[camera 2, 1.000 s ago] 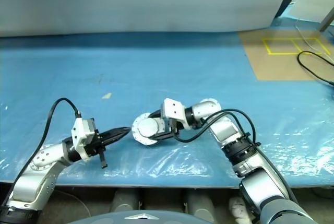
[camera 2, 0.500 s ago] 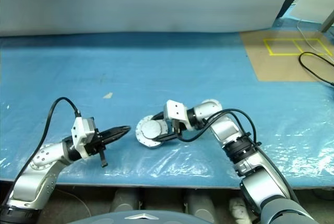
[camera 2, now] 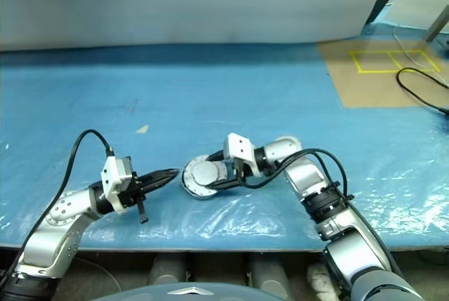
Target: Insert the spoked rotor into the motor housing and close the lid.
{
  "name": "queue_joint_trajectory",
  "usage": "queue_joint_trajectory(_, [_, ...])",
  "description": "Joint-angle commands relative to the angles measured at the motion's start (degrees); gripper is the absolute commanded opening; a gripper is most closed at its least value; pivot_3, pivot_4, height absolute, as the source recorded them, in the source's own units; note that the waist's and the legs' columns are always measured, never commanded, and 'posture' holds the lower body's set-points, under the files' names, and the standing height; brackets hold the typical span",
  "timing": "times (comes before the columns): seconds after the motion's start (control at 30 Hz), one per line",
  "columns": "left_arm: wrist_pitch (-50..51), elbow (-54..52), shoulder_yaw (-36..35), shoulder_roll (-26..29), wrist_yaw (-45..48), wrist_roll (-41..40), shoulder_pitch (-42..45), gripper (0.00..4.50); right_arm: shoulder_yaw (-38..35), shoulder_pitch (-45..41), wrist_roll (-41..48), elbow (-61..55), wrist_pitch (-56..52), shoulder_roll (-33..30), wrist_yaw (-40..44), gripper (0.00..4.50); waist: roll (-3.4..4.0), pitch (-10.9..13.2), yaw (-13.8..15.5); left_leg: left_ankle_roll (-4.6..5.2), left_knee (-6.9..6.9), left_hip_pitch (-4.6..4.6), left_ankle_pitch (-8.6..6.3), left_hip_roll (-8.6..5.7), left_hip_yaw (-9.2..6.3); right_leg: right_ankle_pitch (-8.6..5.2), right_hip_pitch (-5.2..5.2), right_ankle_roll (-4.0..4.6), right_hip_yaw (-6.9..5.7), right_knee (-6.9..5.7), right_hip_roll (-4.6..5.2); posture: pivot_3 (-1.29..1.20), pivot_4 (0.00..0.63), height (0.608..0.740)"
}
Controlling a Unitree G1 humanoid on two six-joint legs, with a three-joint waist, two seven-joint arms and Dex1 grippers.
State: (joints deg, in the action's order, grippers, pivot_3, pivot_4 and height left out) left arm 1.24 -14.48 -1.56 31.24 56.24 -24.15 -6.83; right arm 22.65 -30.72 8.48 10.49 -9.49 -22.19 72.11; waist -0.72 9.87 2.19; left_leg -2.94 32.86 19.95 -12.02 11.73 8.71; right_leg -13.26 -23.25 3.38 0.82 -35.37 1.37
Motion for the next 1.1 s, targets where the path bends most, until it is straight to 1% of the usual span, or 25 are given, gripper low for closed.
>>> queue_joint_trajectory(0.03, [-1.05, -1.29, -0.31, 0.24, 0.26, -0.26, 0.05, 0.0, -0.71, -0.99, 1.89, -1.25, -2.47, 1.15, 0.13, 2.98, 0.0, 0.0, 0.08, 0.0, 0.0, 0.0, 0.0, 0.0, 0.0, 0.0, 0.0, 0.0, 0.0, -0.01, 0.0, 0.0, 0.15, 0.74])
queue_joint_trajectory(0.47, [-0.73, -0.71, -0.73, 0.5, 0.42, -0.42, 1.08, 0.0, 0.53, -1.15, -0.7, -0.34, -1.86, 3.09, -2.18, 2.98, 0.0, 0.0, 0.13, -0.01, 0.01, 0.0, 0.0, 0.0, 0.0, -0.02, -0.04, 0.04, 0.0, -0.06, 0.0, 0.0, 0.15, 0.74])
queue_joint_trajectory(0.67, [-0.51, -0.91, -0.46, 0.27, 0.14, -0.29, 1.27, 0.0, -1.32, -3.55, 1.27, -1.72, -2.74, 2.48, -0.54, 2.98, 0.01, 0.01, 0.15, -0.02, 0.02, 0.02, 0.01, 0.0, 0.0, -0.02, -0.07, 0.04, 0.0, -0.07, 0.0, 0.0, 0.15, 0.74])
queue_joint_trajectory(0.83, [-0.72, -0.84, 0.03, -0.27, -0.21, 0.06, 1.36, 0.0, -3.01, -5.32, 3.75, -2.03, -6.49, 2.36, 0.29, 2.98, 0.01, 0.01, 0.24, -0.02, 0.02, 0.05, 0.01, 0.0, 0.0, -0.02, -0.09, 0.04, 0.0, -0.07, 0.0, 0.0, 0.15, 0.74])
queue_joint_trajectory(1.0, [-0.88, -0.32, -0.03, -0.4, -0.17, 0.07, 1.68, 0.0, -1.23, -3.67, 1.8, -2.34, -5.31, 3.3, -0.98, 2.98, 0.01, 0.01, 0.27, -0.02, 0.01, 0.07, 0.01, 0.01, 0.0, -0.03, -0.11, 0.04, -0.01, -0.06, 0.0, 0.0, 0.15, 0.74])
queue_joint_trajectory(1.1, [-1.1, 0.29, -0.3, -0.23, 0.1, 0.06, 1.89, 0.0, -0.21, -3.13, 0.06, 0.68, -4.6, 4.6, -2.61, 2.98, 0.01, 0.01, 0.23, -0.02, 0.01, 0.06, 0.01, 0.01, 0.0, -0.03, -0.1, 0.04, -0.01, -0.06, 0.0, 0.0, 0.15, 0.74])
